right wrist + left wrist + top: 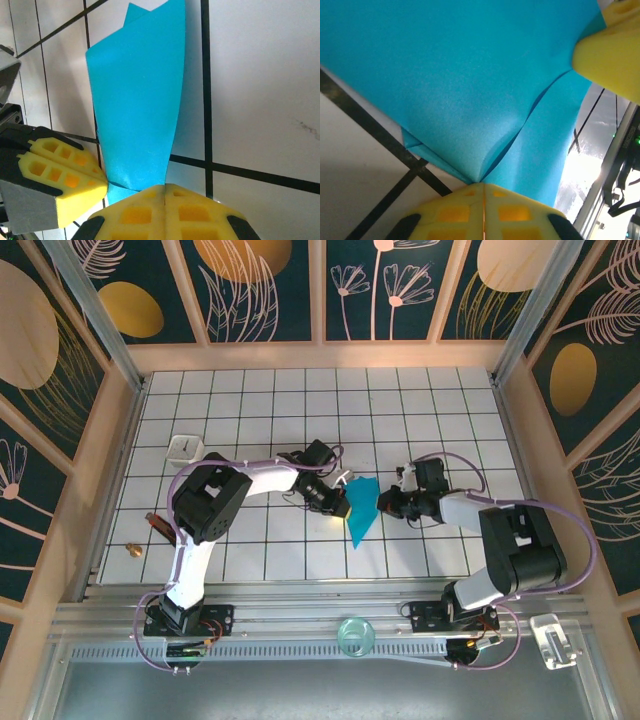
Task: Fold a paper plane with a square sheet of paper (pick it up from the middle)
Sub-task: Perform the fifth fold on the wing at the bottom-center of the table.
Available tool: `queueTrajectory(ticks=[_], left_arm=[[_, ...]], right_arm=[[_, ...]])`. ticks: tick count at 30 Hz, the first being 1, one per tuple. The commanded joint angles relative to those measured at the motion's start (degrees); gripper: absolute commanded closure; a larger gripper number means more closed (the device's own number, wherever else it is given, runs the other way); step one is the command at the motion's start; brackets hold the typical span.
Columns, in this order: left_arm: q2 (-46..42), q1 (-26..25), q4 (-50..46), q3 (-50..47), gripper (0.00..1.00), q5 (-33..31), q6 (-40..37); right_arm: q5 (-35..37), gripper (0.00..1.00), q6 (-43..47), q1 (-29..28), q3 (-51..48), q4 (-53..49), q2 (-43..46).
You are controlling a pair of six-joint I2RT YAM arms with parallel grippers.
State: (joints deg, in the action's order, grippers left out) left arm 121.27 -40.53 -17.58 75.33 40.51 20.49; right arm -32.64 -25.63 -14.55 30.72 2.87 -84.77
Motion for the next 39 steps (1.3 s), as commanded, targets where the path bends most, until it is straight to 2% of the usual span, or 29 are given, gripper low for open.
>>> queueTrajectory(ticks=[1, 3, 6, 11, 14, 19, 22, 25, 35, 39], left_arm=[[-2.96, 1.36, 3.71, -2.50, 0.81, -7.24, 3.76], [-7.91, 1.35, 9.62, -7.17, 0.77, -6.69, 10.05], [-15.77, 1.26, 21.66, -17.10, 0.73, -6.86, 22.24], [-22.32, -0.23, 31.72, -28.05, 0.79, -10.15, 34.94], [-22.66, -2.13, 35.89, -29.77, 0.83, -9.85, 38.55], [-18.13, -4.24, 36.90, -27.18, 0.89, -9.19, 39.55], [-16.55, -4.29, 35.74, -26.23, 0.95, -11.12, 39.23], [-15.18, -4.43, 35.28, -24.84, 0.97, -10.80, 38.61], [-14.54, -5.22, 35.27, -25.68, 0.95, -12.64, 36.87], [-18.33, -5.33, 35.02, -25.79, 0.85, -14.76, 32.93]], right_arm=[[-0.51, 1.00, -7.78, 0.28, -4.05, 5.23, 3.91], [0.74, 1.00, -14.61, -0.62, -7.04, 9.41, 6.90], [7.42, 1.00, -22.94, -5.12, -9.79, 12.34, 12.22], [18.05, 1.00, -30.23, -12.16, -11.04, 11.59, 15.82], [19.35, 1.00, -32.13, -13.89, -12.38, 14.22, 14.96], [19.59, 1.00, -32.31, -15.25, -12.70, 16.36, 13.05], [20.00, 1.00, -31.81, -15.60, -12.87, 16.48, 12.73], [19.87, 1.00, -32.34, -15.69, -13.13, 17.35, 12.14], [20.99, 1.00, -35.45, -17.77, -11.41, 15.71, 12.39], [22.36, 1.00, -37.09, -18.97, -9.12, 10.58, 12.02]])
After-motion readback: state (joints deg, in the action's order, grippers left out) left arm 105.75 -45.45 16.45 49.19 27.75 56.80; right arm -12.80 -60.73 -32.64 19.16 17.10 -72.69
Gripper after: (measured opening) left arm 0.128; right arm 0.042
